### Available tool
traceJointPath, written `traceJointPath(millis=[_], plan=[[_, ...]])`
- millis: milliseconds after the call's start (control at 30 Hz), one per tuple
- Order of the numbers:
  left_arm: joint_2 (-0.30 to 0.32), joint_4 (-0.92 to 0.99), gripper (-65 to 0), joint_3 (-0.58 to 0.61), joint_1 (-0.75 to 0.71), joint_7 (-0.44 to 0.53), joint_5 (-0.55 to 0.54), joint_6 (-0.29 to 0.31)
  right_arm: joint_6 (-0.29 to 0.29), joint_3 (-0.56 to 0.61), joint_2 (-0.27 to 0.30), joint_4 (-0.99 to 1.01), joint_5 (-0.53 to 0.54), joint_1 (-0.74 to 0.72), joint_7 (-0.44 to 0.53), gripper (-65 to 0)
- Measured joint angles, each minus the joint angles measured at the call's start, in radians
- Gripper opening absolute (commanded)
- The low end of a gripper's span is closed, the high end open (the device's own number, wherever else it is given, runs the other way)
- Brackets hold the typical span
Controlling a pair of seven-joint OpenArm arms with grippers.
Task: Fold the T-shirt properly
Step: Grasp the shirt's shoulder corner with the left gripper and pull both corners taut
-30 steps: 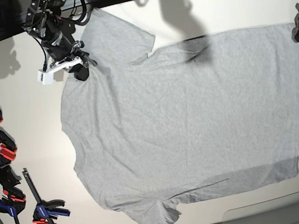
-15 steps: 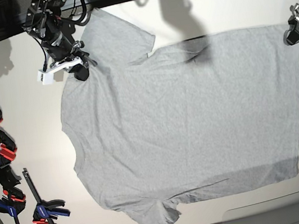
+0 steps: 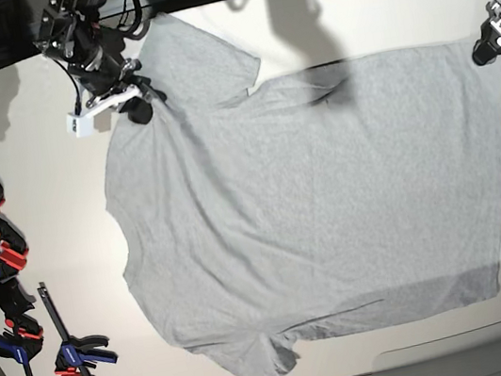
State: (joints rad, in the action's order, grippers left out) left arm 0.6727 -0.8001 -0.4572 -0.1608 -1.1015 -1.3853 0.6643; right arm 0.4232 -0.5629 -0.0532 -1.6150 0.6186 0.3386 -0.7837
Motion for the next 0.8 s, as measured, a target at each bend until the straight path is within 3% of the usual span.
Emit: traceJointPath(millis=[233,367,800], plan=[[0.003,-0.002,-65.0,-0.071,-0.126,-0.05,-0.115,0.048,-0.001,-0.067,0.0,-0.196,-0.003,0.167,-0.019,-65.0],[0.001,-0.037,-65.0,-0.167,-0.241,-0.103,-0.101,0.04,0.003,-0.111,-0.002,-0.278,-0.002,0.247,-0.027,-65.0],[-0.095,-0.404,-65.0,-0.377,-0.518,-0.113,-0.077,0.028,0.004,-0.14,-0.003,-0.403,0.063,0.343,-0.097,-65.0]])
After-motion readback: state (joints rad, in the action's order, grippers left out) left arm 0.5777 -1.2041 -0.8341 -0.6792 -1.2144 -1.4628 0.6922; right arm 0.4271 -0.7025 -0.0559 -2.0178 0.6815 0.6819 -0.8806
